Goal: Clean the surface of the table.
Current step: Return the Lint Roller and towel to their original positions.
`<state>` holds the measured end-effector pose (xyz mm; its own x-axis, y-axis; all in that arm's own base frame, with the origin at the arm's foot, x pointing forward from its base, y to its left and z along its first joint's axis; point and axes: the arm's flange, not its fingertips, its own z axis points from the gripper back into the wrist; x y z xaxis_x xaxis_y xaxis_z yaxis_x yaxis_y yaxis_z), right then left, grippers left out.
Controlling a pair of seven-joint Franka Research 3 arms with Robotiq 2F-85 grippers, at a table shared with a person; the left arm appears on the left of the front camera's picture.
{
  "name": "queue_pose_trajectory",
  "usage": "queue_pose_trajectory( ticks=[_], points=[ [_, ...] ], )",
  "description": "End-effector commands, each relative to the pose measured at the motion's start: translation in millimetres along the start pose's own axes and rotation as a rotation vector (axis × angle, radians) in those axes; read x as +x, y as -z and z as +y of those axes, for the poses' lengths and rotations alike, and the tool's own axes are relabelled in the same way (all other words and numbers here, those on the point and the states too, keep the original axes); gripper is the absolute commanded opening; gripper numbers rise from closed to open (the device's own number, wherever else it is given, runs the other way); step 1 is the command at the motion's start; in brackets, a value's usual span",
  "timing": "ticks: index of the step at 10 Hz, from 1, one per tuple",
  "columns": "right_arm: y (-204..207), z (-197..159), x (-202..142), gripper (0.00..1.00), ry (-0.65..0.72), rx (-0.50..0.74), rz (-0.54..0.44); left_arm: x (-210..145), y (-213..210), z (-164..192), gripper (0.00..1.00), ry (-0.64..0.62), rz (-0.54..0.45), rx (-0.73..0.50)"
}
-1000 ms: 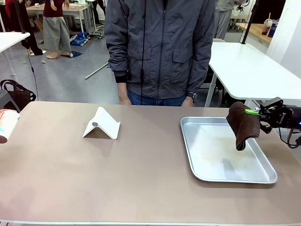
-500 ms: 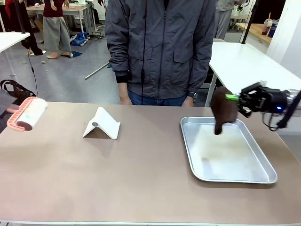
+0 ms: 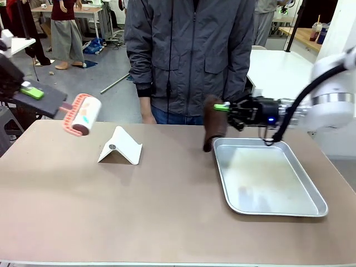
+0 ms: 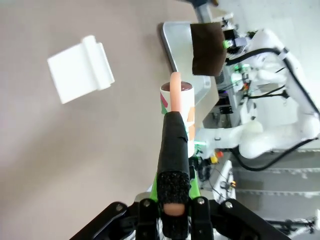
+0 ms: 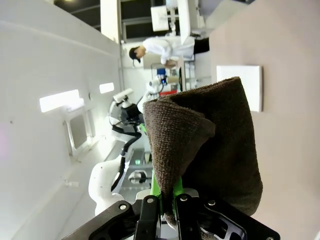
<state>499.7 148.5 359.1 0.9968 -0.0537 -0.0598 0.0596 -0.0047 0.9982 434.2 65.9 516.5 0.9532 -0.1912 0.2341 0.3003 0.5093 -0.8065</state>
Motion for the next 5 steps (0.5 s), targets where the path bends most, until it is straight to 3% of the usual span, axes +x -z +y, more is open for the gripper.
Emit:
queue_pose_trajectory(
  ticks=[1, 3, 5],
  points=[
    [44.5, -5.3, 11.9, 0.09, 0.045, -0.055, 0.037, 5.9, 44.6, -23.3, 0.22, -0.015, -0.036, 0.066],
    [79.9, -27.9, 4.5, 0.09, 0.108, -0.105, 0.04, 19.2, 86.6, -49.1, 0.22, -0.019, -0.042, 0.093],
    [89.3, -48.3, -14.1, 0.09, 0.189, -0.142, 0.039, 43.5, 126.0, -57.8, 0.22, -0.027, -0.033, 0.168]
  ],
)
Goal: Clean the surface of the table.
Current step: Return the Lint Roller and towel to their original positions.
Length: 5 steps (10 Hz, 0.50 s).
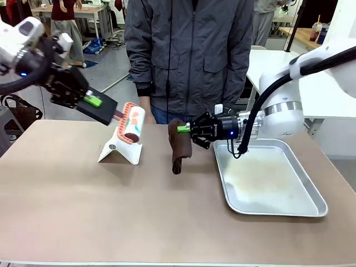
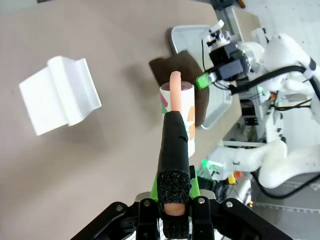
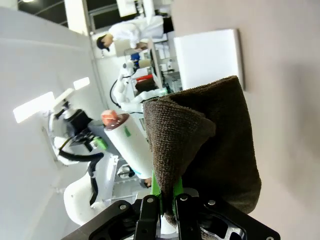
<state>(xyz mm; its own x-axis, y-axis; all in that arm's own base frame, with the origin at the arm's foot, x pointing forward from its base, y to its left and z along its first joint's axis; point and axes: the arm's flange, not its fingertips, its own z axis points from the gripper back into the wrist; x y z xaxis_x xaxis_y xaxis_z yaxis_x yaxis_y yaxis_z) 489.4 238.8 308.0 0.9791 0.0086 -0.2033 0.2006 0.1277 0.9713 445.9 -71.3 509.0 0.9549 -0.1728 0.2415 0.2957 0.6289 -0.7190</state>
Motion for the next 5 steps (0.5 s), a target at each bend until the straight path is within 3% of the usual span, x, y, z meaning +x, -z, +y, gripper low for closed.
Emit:
queue_pose_trajectory(
  ticks=[1, 2, 3, 5],
  points=[
    [-4.0, -5.6, -8.1, 0.09, 0.086, -0.017, -0.079, 16.8, 17.8, 1.5, 0.22, -0.045, -0.014, 0.042],
    [-9.9, -12.9, -12.6, 0.09, 0.128, -0.036, -0.094, 23.7, 28.6, 8.0, 0.22, -0.12, 0.021, 0.061],
    [-1.3, -9.6, -2.5, 0.09, 0.04, -0.02, -0.017, 7.7, 16.9, -3.2, 0.22, -0.01, -0.004, 0.025],
    [-1.3, -9.6, -2.5, 0.09, 0.04, -0.02, -0.017, 7.7, 16.9, -3.2, 0.22, -0.01, -0.004, 0.025]
  ],
)
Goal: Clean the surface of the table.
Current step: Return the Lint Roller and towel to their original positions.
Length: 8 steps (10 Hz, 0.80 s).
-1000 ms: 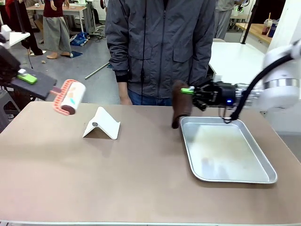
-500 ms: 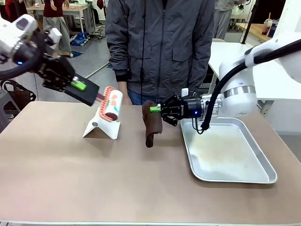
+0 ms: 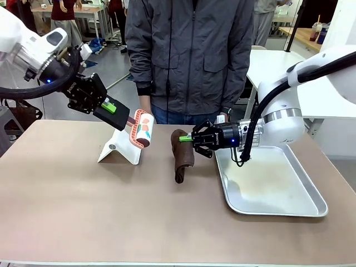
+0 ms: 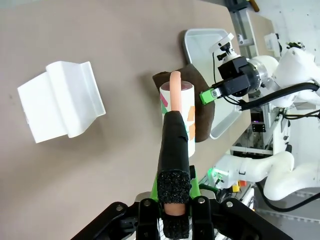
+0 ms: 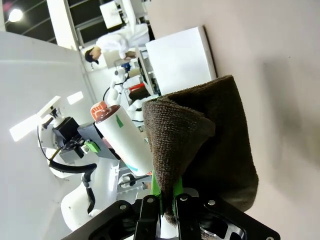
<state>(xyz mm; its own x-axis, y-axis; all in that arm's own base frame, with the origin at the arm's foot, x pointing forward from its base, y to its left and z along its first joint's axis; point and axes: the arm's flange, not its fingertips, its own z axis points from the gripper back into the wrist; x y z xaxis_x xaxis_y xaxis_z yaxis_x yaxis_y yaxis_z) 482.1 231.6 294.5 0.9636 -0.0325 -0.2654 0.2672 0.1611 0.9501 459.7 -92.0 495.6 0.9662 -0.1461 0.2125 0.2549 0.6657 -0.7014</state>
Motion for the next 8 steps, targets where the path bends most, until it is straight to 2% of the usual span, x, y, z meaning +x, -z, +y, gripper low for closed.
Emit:
queue_pose_trajectory(
  ticks=[1, 3, 4, 5, 8],
  points=[
    [3.9, 6.2, 1.5, 0.09, -0.029, 0.015, 0.014, -5.9, -8.0, -3.3, 0.22, 0.031, -0.004, -0.015],
    [3.9, 6.2, 1.5, 0.09, -0.029, 0.015, 0.014, -1.4, -5.0, -2.9, 0.22, 0.005, -0.005, -0.003],
    [1.1, 3.7, 0.6, 0.09, -0.008, 0.006, 0.006, 1.5, 4.1, -3.2, 0.22, -0.015, 0.0, 0.074],
    [6.7, 2.3, 2.6, 0.09, -0.008, -0.02, -0.05, 7.1, 12.5, -0.7, 0.22, -0.028, 0.036, 0.09],
    [1.0, -16.4, 4.8, 0.09, 0.045, -0.015, -0.094, 37.2, 36.4, 16.3, 0.22, -0.117, 0.072, 0.148]
  ],
)
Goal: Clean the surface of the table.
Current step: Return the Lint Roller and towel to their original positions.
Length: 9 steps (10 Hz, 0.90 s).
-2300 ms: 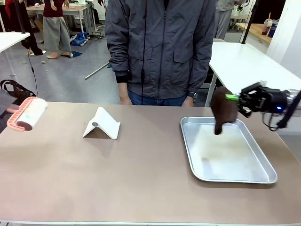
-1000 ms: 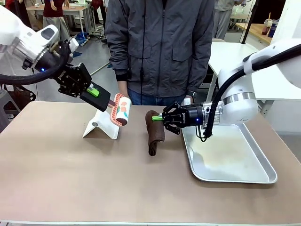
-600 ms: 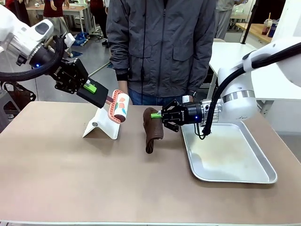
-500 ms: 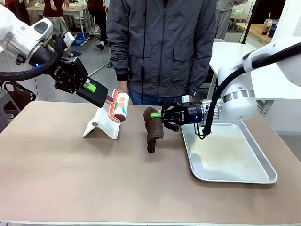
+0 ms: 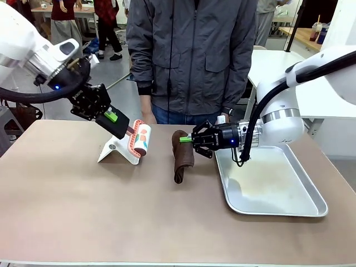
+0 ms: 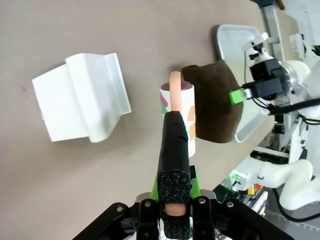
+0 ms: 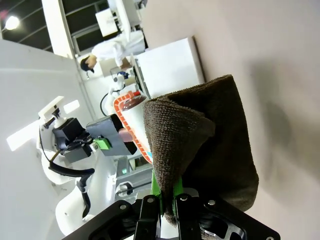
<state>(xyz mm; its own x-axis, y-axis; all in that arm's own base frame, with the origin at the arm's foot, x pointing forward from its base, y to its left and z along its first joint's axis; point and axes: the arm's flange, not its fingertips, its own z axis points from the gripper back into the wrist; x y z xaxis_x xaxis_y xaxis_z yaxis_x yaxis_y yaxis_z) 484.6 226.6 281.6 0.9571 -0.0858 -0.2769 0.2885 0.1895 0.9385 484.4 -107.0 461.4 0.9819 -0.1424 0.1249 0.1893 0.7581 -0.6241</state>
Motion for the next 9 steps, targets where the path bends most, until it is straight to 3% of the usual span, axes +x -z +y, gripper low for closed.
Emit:
queue_pose_trajectory(
  ticks=[1, 5, 9],
  points=[
    [-2.0, -8.7, -0.1, 0.09, 0.039, 0.025, -0.056, 27.4, 6.4, -1.2, 0.22, -0.072, 0.033, 0.042],
    [-8.2, -15.9, 0.7, 0.09, 0.05, 0.038, -0.042, 59.2, 22.0, 9.5, 0.22, -0.167, 0.031, 0.117],
    [-10.8, -20.5, -0.7, 0.09, 0.048, 0.054, -0.036, 72.5, 39.4, 19.6, 0.22, -0.166, 0.043, 0.153]
  ],
)
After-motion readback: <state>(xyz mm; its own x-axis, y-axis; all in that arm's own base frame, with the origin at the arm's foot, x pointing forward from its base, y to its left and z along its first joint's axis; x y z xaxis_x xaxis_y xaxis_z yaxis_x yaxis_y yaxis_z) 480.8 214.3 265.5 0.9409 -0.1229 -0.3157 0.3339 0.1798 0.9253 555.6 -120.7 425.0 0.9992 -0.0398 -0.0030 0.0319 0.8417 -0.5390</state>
